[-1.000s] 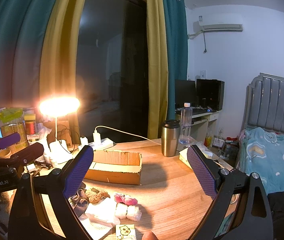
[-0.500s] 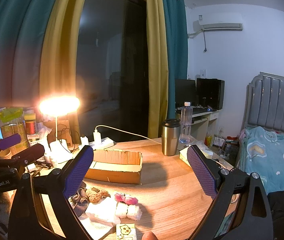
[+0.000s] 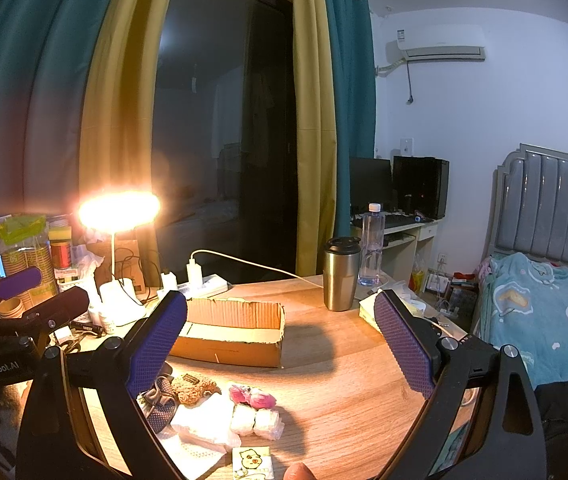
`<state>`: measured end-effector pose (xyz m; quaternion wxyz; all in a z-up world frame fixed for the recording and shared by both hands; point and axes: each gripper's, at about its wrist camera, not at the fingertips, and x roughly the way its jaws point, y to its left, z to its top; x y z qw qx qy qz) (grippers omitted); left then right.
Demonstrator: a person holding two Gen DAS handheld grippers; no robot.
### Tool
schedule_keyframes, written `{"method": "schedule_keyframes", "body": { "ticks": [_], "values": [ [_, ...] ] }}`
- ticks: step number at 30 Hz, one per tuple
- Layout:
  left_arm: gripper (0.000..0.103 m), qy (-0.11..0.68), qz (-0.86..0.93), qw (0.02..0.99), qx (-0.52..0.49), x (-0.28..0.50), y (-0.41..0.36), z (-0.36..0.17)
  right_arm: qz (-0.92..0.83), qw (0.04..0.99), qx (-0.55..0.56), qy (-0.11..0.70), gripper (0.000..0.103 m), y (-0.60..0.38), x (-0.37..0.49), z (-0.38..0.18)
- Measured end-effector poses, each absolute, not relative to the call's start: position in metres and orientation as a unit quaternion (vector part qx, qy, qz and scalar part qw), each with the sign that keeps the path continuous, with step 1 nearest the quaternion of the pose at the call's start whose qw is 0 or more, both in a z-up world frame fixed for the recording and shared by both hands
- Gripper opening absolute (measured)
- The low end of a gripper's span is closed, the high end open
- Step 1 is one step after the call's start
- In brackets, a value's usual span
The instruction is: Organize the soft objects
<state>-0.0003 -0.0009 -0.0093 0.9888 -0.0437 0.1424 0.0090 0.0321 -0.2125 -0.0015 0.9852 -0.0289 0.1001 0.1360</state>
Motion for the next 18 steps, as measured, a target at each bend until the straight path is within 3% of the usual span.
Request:
{"method": "schedule_keyframes", "body": {
  "ticks": [18],
  "values": [
    [0.099, 0.143, 0.009, 0.989, -0.044, 0.0011, 0.0000, -0.0092, 0.137, 0.985, -0.029, 0.101, 0.096, -0.2125, 0.0324, -0.0020]
  ]
}}
